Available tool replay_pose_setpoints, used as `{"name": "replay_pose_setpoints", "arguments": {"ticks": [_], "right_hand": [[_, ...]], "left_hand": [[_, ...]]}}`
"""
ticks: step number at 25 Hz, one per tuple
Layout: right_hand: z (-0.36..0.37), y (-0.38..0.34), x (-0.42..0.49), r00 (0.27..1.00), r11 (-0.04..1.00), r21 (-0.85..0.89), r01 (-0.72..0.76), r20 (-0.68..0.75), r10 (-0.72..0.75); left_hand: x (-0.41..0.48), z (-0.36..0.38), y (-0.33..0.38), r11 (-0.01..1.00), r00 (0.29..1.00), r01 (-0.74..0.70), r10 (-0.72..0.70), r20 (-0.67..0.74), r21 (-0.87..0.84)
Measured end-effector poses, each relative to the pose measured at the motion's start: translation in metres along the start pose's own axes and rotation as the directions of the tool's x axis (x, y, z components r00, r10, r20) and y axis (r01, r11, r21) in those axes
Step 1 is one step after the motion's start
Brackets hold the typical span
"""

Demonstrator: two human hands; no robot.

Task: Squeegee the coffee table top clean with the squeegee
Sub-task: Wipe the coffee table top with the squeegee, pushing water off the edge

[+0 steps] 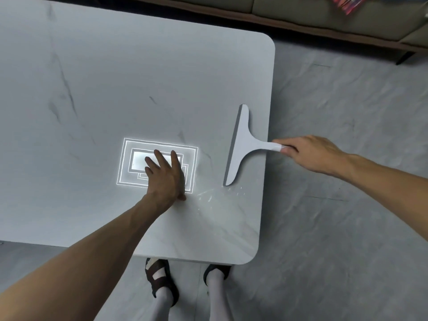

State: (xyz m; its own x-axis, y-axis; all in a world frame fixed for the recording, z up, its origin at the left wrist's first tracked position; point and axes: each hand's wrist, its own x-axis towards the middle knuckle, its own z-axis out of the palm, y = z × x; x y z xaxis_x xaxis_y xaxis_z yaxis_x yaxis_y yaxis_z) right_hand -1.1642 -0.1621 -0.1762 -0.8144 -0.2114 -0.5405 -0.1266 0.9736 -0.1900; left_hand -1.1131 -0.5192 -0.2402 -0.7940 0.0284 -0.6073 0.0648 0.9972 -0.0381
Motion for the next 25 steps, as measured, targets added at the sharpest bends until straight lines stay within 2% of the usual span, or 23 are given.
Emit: {"name": "replay_pose_setpoints", "arguments": {"ticks": [5,8,10,13,16,21,23,25], "right_hand": [[-0.022,0.023,-0.009,0.998,0.997,-0.053,-0.064,-0.017,0.063],[-0.032,0.015,-0.013,0.996,0.996,0.023,-0.082,-0.027,0.083],[-0.031,-0.010,-0.013,0.999,0.998,0.059,-0.031,-0.030,0.032],[-0.013,-0.067,-0.011,0.993,0.993,0.041,0.110,0.036,-0.112],[0.019,-0.128,-0.018,0.953,0.957,0.018,0.290,0.083,-0.290],[0.082,-0.205,-0.045,0.858,0.874,0.013,0.485,0.187,-0.479],[0.104,-0.222,-0.056,0.847,0.872,0.016,0.489,0.233,-0.478],[0.115,-0.219,-0.063,0.869,0.895,0.018,0.446,0.233,-0.437]], "left_hand": [[-0.004,-0.013,0.001,0.999,0.999,-0.015,0.014,0.043,0.032],[-0.009,-0.021,-0.003,0.999,0.997,-0.034,0.031,0.068,0.041],[-0.012,-0.028,-0.008,0.998,0.996,-0.065,0.065,0.059,-0.002],[-0.019,-0.036,-0.028,0.973,0.987,-0.155,0.158,0.008,-0.169],[-0.043,-0.020,-0.064,0.939,0.998,-0.053,0.037,-0.053,-0.340],[-0.111,0.041,-0.094,0.947,0.990,0.039,-0.080,-0.116,-0.320],[-0.125,0.059,-0.092,0.949,0.988,0.069,-0.107,-0.110,-0.309],[-0.133,0.071,-0.084,0.956,0.992,0.092,-0.113,-0.060,-0.277]]}}
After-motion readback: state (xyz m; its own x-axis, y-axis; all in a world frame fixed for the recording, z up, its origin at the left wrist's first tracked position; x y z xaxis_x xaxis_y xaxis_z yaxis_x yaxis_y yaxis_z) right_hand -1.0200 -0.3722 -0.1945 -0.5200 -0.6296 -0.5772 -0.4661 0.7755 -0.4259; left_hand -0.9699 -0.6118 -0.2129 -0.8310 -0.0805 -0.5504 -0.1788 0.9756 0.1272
